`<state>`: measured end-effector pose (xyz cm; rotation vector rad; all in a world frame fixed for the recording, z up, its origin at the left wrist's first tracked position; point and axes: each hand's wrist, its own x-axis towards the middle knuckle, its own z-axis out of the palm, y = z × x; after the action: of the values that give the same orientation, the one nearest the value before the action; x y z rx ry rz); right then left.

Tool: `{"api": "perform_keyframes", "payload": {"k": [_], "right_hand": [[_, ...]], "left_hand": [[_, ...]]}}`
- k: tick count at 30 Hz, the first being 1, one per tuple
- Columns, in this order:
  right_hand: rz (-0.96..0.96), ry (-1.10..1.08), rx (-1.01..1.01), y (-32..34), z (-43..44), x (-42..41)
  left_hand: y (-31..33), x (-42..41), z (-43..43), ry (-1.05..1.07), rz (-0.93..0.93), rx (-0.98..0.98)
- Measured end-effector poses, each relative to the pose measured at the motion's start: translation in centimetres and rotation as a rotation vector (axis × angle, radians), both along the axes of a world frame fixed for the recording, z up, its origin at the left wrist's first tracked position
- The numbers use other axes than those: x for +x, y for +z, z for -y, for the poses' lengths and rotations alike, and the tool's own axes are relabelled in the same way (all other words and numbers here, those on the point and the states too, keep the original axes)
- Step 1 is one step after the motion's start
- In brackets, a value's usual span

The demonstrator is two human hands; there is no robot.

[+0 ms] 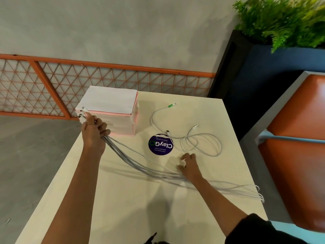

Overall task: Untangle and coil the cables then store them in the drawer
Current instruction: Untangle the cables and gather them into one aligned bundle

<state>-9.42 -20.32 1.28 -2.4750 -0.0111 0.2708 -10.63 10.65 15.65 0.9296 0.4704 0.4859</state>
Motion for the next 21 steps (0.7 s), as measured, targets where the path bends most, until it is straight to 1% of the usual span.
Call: {"api": "perform_keyframes", "payload": {"k": [1, 2, 3, 5, 6, 7, 9, 12, 16, 19, 21], "right_hand": [[-0.002, -0.114, -0.026, -0.4, 0.1, 0.6], [-0.055, -0.218, -0.045, -0.4, 0.2, 1.3], [-0.158, -0.287, -0.067, -0.3, 0.3, 2.0], [-0.341, -0.334, -0.074, -0.6, 0.4, 3.4], [-0.371, -0.348, -0.031, -0.6, 0.5, 4.1], [-0.361, -0.372, 0.04, -0.8, 0.6, 4.8], [-0.247, -0.449, 0.198, -0.9, 0.6, 6.3], [0.014, -0.494, 0.362, 1.9, 0.5, 8.5], [0.231, -0.373, 0.582, 8.1, 0.2, 11.0], [0.448, -0.207, 0.645, 12.0, -0.4, 11.0], [0.495, -0.18, 0.673, 13.6, -0.9, 10.3]], "left_hand": [[-0.1, 0.0, 0.1, -0.003, -0.003, 0.002], [-0.1, 0.0, 0.1, -0.005, -0.004, 0.004], [-0.1, 0.0, 0.2, -0.007, -0.005, 0.005], [0.0, -0.1, 0.1, -0.009, -0.009, 0.005], [0.0, -0.2, 0.1, -0.009, -0.012, 0.006], [-0.1, -0.2, 0.0, -0.011, -0.013, 0.008], [-0.1, -0.3, -0.1, -0.013, -0.017, 0.012], [-0.2, -0.2, -0.1, -0.019, -0.031, 0.018], [-0.4, 0.1, 0.1, -0.049, -0.034, 0.045], [-0.5, 0.4, 0.4, -0.065, -0.034, 0.043], [-0.4, 0.6, 0.6, -0.071, -0.035, 0.048]]}}
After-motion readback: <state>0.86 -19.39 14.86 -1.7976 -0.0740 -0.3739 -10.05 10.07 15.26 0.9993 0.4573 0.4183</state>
